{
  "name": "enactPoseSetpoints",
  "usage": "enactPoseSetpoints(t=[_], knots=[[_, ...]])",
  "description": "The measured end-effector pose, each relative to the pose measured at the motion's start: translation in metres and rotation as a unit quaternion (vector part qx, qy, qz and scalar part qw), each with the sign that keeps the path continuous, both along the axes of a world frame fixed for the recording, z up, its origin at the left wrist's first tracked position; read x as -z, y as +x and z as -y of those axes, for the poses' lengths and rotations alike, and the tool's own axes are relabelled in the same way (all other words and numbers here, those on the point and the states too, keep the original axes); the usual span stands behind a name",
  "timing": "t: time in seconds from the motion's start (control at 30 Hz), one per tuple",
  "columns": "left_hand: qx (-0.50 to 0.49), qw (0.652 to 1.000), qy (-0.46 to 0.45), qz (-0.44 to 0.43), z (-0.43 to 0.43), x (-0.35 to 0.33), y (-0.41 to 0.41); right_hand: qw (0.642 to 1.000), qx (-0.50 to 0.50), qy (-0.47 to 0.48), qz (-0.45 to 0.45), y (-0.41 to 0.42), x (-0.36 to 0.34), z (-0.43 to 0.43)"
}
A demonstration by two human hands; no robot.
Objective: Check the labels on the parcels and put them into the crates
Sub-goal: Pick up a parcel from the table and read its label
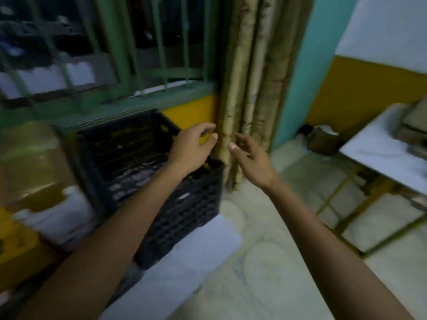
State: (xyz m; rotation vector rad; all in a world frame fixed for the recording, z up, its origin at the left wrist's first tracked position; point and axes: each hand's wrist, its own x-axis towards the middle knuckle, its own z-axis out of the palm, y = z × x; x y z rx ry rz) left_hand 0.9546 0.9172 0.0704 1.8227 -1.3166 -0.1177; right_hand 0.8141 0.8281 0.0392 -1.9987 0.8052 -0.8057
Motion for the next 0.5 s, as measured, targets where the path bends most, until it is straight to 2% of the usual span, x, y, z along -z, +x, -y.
enactPoseSetpoints(t=[0.2,0.33,0.5], knots=[[0.178,0.981,0.033,-0.074,0.15,0.006,-0.176,0.978,0.207,0.032,0.013,-0.205,0.0,0.101],[0.276,0.952,0.071,-0.108,0.226,0.023,-0.282,0.948,0.315,0.026,0.033,-0.327,0.002,0.141],[0.375,0.914,0.103,-0.113,0.304,0.04,-0.383,0.902,0.426,0.051,0.044,-0.44,0.012,0.174]])
